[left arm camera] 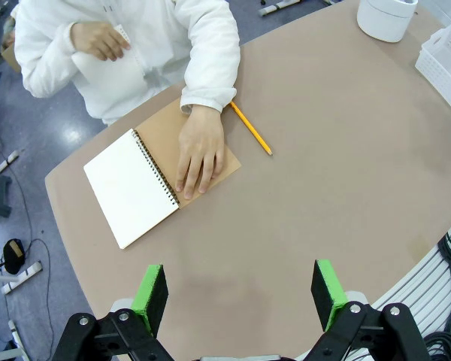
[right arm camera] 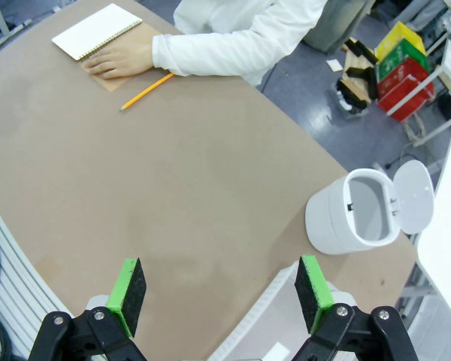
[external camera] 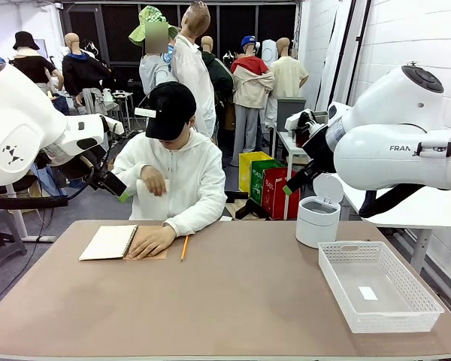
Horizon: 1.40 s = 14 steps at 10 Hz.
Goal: Sort the paper based on its condition.
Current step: If a person hands you a paper, place it in the Organizing basket , and if it's crumpled, put it in the Trash can.
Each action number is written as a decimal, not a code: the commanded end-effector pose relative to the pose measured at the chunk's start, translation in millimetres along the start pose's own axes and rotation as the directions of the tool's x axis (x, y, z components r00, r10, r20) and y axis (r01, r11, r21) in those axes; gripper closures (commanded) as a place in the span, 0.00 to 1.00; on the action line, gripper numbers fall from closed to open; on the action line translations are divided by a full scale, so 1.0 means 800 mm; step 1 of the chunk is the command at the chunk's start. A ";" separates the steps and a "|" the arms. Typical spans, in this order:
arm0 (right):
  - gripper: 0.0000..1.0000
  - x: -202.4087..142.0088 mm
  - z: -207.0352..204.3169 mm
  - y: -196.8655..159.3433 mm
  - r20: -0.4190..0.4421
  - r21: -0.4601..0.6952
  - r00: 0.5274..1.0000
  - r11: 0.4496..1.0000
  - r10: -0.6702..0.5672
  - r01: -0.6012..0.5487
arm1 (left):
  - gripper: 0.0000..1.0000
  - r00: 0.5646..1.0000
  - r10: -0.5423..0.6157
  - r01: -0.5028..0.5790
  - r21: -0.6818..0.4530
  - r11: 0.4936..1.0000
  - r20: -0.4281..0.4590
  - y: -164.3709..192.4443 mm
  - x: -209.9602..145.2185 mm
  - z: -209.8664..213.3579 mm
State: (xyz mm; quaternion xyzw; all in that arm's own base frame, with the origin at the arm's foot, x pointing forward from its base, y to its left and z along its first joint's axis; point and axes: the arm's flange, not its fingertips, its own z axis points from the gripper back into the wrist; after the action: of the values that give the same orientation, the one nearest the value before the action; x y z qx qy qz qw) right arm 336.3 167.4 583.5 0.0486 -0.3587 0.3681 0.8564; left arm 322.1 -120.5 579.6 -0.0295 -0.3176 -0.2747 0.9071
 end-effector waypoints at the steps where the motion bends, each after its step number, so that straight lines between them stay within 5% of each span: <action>1: 0.00 0.000 -0.001 0.000 0.001 0.004 1.000 1.000 -0.002 0.002 | 0.00 1.000 0.003 -0.003 -0.001 1.000 0.002 0.001 0.000 -0.002; 14: 0.00 0.000 -0.001 0.000 0.001 0.004 1.000 1.000 -0.002 0.002 | 0.00 1.000 0.003 -0.003 -0.001 1.000 0.002 0.001 0.000 -0.002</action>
State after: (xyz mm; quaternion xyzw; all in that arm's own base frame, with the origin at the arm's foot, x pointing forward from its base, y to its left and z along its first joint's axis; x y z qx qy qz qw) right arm 336.3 167.4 583.5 0.0486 -0.3587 0.3681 0.8564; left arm 322.1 -120.5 579.6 -0.0295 -0.3176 -0.2747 0.9071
